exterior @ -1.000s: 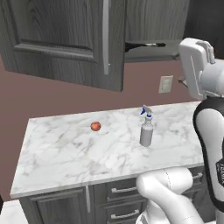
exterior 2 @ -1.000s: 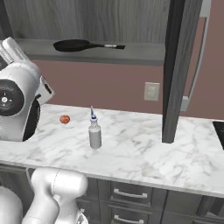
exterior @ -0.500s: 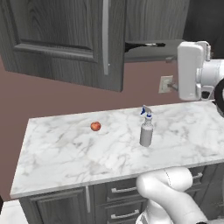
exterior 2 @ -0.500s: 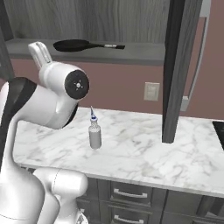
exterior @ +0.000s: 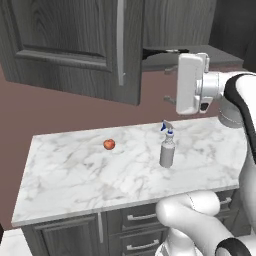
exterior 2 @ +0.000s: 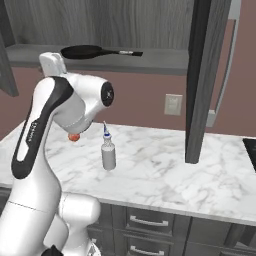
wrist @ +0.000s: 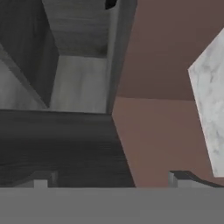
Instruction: Pick the pan from the cabinet and place it on the stove. Then turn on the stove burner for the pan.
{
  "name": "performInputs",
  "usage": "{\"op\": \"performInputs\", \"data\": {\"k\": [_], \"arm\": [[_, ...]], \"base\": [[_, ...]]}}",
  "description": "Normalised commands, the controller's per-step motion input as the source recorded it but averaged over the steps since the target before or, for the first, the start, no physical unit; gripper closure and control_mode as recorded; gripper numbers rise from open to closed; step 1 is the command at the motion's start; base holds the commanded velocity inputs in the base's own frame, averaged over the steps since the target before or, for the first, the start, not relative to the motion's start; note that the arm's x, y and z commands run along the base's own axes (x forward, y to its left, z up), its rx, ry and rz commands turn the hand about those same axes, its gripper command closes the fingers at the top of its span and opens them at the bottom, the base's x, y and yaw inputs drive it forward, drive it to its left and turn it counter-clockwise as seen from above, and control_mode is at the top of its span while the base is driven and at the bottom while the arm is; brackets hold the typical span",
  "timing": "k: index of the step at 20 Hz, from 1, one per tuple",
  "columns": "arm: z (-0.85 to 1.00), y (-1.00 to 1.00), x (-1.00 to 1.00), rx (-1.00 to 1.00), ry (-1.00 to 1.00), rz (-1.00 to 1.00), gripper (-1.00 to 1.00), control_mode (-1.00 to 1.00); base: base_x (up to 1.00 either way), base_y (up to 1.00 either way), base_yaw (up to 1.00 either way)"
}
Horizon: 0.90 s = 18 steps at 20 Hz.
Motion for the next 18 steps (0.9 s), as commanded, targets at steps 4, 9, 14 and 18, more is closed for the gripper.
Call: {"op": "performInputs", "data": {"k": [4,9,14,18], "arm": [[-0.01,0.65,0.50,0.06,0.07,0.29,-1.00,-1.00],[0.00,0.74,0.31,0.02,0.08,0.26,-1.00,-1.00],[0.00,0.85,-0.03,0.00,0.06,0.26,-1.00,-1.00],[0.00,0.94,-0.43,-0.01,0.01,0.25,-1.00,-1.00]], "base": [[0.00,0.00,0.00],[0.00,0.00,0.00],[0.00,0.00,0.00],[0.00,0.00,0.00]]}}
